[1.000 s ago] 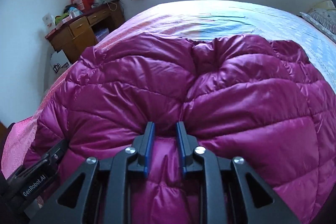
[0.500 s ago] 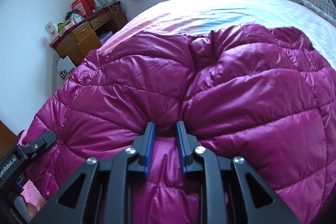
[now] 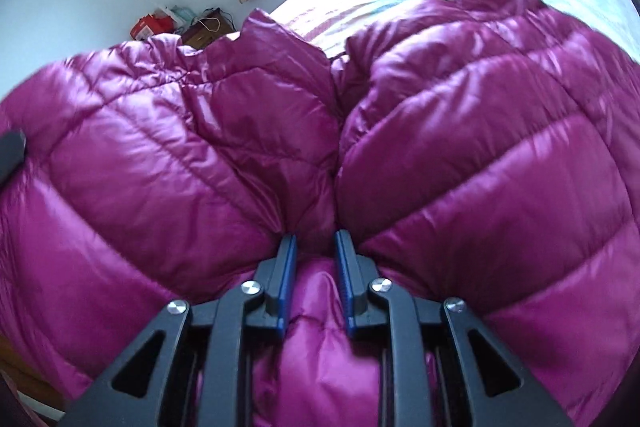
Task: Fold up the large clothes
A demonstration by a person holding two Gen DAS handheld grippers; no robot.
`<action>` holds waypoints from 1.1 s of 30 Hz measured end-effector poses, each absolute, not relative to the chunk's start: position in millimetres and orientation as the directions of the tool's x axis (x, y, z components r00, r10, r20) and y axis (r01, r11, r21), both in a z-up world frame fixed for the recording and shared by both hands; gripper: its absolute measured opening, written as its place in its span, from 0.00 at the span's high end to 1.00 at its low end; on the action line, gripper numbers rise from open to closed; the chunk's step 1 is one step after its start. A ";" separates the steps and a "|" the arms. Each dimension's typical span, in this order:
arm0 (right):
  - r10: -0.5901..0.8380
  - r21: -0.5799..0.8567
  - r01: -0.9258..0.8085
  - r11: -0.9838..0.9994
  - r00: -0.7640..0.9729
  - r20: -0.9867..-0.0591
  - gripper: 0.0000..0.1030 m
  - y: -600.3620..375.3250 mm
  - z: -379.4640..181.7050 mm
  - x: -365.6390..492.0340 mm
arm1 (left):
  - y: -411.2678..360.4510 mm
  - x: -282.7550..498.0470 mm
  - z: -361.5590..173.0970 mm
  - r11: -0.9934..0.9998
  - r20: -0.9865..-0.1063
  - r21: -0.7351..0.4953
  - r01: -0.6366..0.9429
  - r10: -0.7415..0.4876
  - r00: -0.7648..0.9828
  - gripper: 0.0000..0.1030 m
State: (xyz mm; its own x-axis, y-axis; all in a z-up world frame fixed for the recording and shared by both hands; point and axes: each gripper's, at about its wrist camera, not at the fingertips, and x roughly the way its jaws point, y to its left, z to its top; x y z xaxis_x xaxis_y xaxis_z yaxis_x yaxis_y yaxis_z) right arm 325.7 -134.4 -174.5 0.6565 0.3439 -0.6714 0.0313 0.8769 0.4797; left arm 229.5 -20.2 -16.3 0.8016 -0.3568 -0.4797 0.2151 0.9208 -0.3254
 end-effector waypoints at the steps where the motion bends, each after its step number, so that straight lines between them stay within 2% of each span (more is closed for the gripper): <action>1: 0.358 0.498 0.033 0.867 0.654 -0.667 0.78 -131.5 -174.8 314.4 | -23.0 218.3 -12.1 0.928 -0.486 -0.289 0.236 -0.355 0.798 0.82; 5: 0.482 0.629 0.034 0.776 0.612 -0.627 0.81 -115.2 -179.5 266.3 | -38.9 187.7 -2.3 0.921 -0.479 -0.188 0.342 -0.390 0.786 0.82; 10: 0.589 0.726 -0.004 0.687 0.588 -0.554 0.83 -103.5 -186.1 224.2 | -69.9 150.0 -5.2 0.879 -0.463 -0.037 0.476 -0.437 0.771 0.82; 14: 0.673 0.810 -0.042 0.585 0.583 -0.456 0.82 -126.2 -189.5 207.5 | -85.5 132.9 -6.3 0.834 -0.428 0.026 0.551 -0.489 0.760 0.82; 16: 0.676 0.837 -0.043 0.546 0.613 -0.409 0.73 -150.0 -184.9 194.7 | -93.4 126.6 -7.7 0.817 -0.423 0.055 0.574 -0.502 0.754 0.82; 17: 0.666 0.843 -0.049 0.535 0.639 -0.386 0.65 -164.1 -180.4 186.9 | -98.4 124.2 -8.8 0.809 -0.427 0.066 0.584 -0.507 0.749 0.82; 18: 0.646 0.843 -0.051 0.535 0.668 -0.369 0.48 -180.0 -174.8 179.4 | -103.0 123.0 -10.4 0.801 -0.431 0.073 0.595 -0.512 0.743 0.82; 19: 0.630 0.841 -0.051 0.538 0.687 -0.361 0.37 -189.7 -170.9 174.3 | -107.8 121.8 -13.1 0.789 -0.436 0.077 0.609 -0.523 0.732 0.81; 20: 0.610 0.845 -0.064 0.531 0.721 -0.329 0.23 -209.7 -163.8 166.8 | -113.7 115.5 -14.0 0.774 -0.427 0.058 0.630 -0.552 0.716 0.82; 23: 0.499 0.764 -0.031 0.645 0.774 -0.390 0.20 -241.0 -146.2 156.0 | -130.0 109.4 -18.2 0.737 -0.442 0.067 0.672 -0.582 0.683 0.83; 26: 0.409 0.772 0.033 0.634 0.833 -0.371 0.18 -283.2 -143.1 141.0 | -146.7 102.2 -27.6 0.713 -0.459 0.116 0.691 -0.579 0.674 0.84; 29: 0.345 0.773 0.070 0.630 0.867 -0.360 0.17 -318.6 -136.2 136.8 | -156.6 100.3 -41.3 0.683 -0.487 0.073 0.727 -0.612 0.623 0.84; 31: 0.355 0.785 0.044 0.618 0.875 -0.329 0.12 -338.0 -128.3 138.2 | -165.0 100.2 -50.8 0.664 -0.506 0.062 0.745 -0.622 0.597 0.84; 32: 0.372 0.794 0.022 0.607 0.875 -0.309 0.03 -341.5 -125.4 141.1 | -169.9 99.2 -55.4 0.658 -0.514 0.062 0.751 -0.624 0.589 0.84; 33: 0.392 0.804 0.002 0.594 0.873 -0.291 0.00 -340.1 -120.7 144.4 | -173.9 98.8 -59.8 0.651 -0.522 0.061 0.756 -0.625 0.580 0.84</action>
